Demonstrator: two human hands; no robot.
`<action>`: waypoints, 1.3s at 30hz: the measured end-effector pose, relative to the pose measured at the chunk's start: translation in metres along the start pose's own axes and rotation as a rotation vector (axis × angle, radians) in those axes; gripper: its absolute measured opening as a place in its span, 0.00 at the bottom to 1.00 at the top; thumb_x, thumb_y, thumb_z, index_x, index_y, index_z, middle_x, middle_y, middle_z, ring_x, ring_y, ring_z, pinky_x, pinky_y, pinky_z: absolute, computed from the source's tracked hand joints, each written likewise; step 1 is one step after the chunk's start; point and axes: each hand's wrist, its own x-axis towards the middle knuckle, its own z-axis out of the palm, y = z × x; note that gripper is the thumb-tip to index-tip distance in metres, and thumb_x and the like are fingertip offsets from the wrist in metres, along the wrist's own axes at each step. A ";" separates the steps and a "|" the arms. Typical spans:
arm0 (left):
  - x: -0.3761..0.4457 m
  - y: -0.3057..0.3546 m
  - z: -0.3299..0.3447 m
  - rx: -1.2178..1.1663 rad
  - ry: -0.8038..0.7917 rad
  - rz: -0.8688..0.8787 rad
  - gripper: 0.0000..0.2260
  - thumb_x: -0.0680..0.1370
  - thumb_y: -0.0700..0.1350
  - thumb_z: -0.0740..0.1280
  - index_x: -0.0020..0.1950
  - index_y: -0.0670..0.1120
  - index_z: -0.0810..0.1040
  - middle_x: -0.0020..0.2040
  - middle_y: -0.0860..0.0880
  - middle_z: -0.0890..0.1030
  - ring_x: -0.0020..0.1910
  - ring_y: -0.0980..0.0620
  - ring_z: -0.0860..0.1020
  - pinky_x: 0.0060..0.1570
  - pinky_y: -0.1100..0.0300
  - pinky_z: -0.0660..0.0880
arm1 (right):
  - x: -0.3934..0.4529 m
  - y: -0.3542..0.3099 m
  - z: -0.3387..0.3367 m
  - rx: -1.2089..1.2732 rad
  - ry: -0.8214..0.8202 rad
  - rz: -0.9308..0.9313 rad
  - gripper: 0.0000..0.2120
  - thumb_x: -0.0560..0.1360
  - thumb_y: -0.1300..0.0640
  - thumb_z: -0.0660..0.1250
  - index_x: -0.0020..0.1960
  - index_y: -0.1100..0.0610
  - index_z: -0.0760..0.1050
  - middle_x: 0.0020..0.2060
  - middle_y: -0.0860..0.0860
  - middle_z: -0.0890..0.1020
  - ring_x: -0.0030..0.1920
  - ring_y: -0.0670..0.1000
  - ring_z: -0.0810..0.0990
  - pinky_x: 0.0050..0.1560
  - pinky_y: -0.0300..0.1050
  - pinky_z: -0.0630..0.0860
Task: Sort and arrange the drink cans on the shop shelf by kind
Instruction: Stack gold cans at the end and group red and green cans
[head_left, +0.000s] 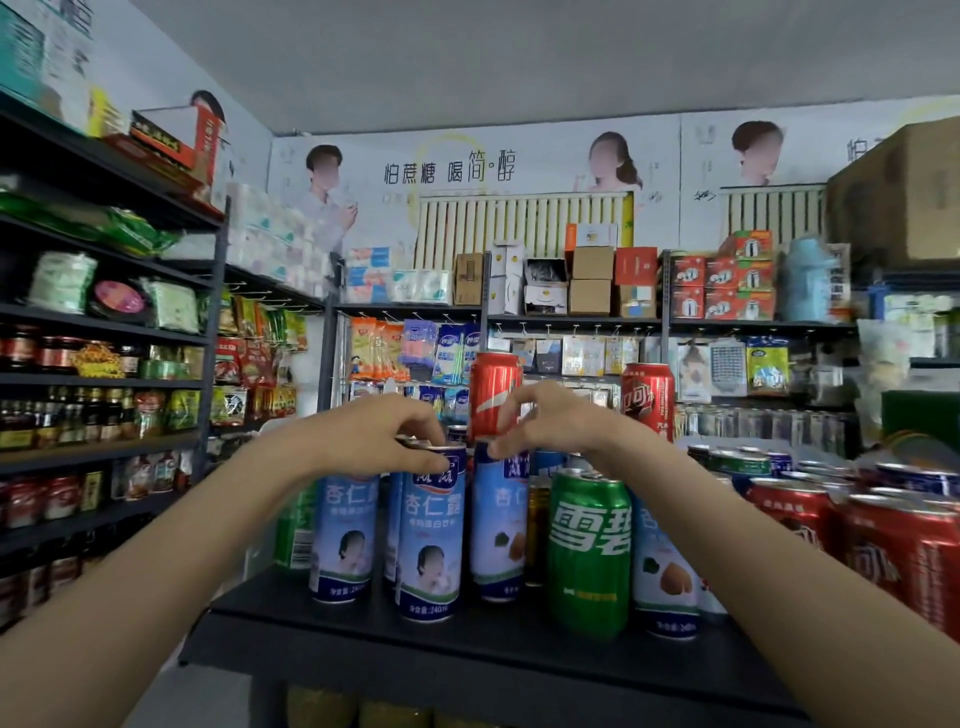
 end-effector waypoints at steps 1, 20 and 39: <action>0.001 -0.001 -0.001 -0.003 -0.004 0.004 0.04 0.74 0.51 0.68 0.45 0.55 0.75 0.49 0.57 0.78 0.52 0.58 0.75 0.52 0.64 0.72 | 0.001 0.003 0.002 -0.024 -0.014 0.002 0.08 0.69 0.63 0.72 0.39 0.58 0.73 0.41 0.44 0.75 0.52 0.50 0.71 0.69 0.58 0.61; 0.042 -0.014 -0.019 -0.020 -0.100 -0.019 0.10 0.76 0.50 0.66 0.51 0.46 0.81 0.49 0.49 0.83 0.43 0.56 0.77 0.51 0.59 0.74 | 0.103 -0.003 -0.014 -0.149 0.241 0.038 0.23 0.68 0.53 0.74 0.54 0.56 0.63 0.60 0.57 0.74 0.56 0.56 0.74 0.54 0.48 0.73; 0.038 0.071 0.000 -0.180 0.140 0.241 0.09 0.76 0.49 0.65 0.53 0.48 0.79 0.49 0.55 0.79 0.48 0.61 0.76 0.51 0.64 0.72 | -0.087 -0.035 -0.111 0.021 0.420 -0.027 0.20 0.70 0.58 0.69 0.57 0.52 0.64 0.48 0.54 0.76 0.46 0.52 0.78 0.40 0.42 0.74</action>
